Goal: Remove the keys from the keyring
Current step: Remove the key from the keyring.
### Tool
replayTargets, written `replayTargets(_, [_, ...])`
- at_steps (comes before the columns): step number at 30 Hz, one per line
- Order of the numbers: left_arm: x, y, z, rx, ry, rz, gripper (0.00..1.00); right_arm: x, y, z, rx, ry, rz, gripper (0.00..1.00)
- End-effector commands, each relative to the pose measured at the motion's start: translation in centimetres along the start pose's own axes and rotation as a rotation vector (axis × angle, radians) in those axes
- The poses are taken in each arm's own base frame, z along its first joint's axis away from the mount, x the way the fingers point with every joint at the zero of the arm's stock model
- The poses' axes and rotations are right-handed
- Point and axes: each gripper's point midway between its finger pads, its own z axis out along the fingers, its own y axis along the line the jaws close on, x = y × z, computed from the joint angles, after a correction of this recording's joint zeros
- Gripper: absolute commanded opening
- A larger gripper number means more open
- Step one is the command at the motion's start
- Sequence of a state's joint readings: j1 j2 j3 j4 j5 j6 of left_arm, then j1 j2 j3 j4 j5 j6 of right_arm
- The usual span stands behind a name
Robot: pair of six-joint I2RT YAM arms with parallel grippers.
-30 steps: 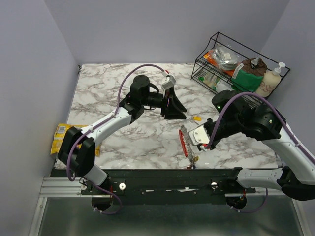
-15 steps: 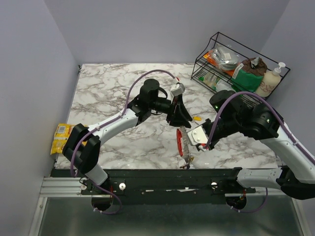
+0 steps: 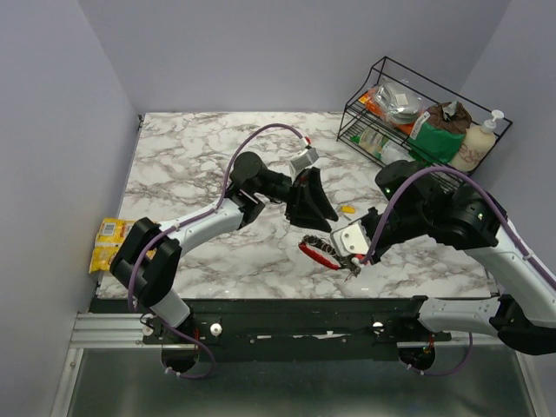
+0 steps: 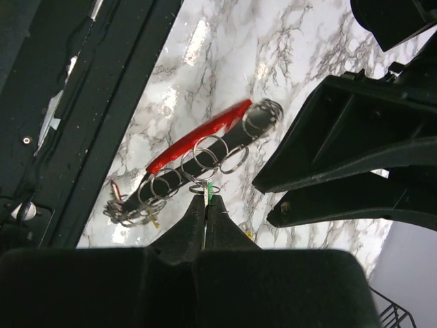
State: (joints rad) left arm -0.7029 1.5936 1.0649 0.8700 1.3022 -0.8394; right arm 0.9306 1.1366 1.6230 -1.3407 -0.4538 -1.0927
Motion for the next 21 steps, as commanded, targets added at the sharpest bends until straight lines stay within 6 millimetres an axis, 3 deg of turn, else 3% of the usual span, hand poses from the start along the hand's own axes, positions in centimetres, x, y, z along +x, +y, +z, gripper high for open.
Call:
replayTargets(1, [-0.1,-2.2,0.3,0.077,0.006,0.032,0.57,0.4,0.5,-0.8,0.008,0.031,0.0,0.01])
replayTargets(9, [0.4,-3.0,0.9,0.109,0.015,0.034,0.56,0.0,-0.1,-1.2,0.037,0.025,-0.012,0.01])
replayTargets(21, [1.8,-1.9,1.6,0.092,0.032,0.02,0.5,-0.5,-0.5,-1.7,0.058,0.015,-0.025,0.01])
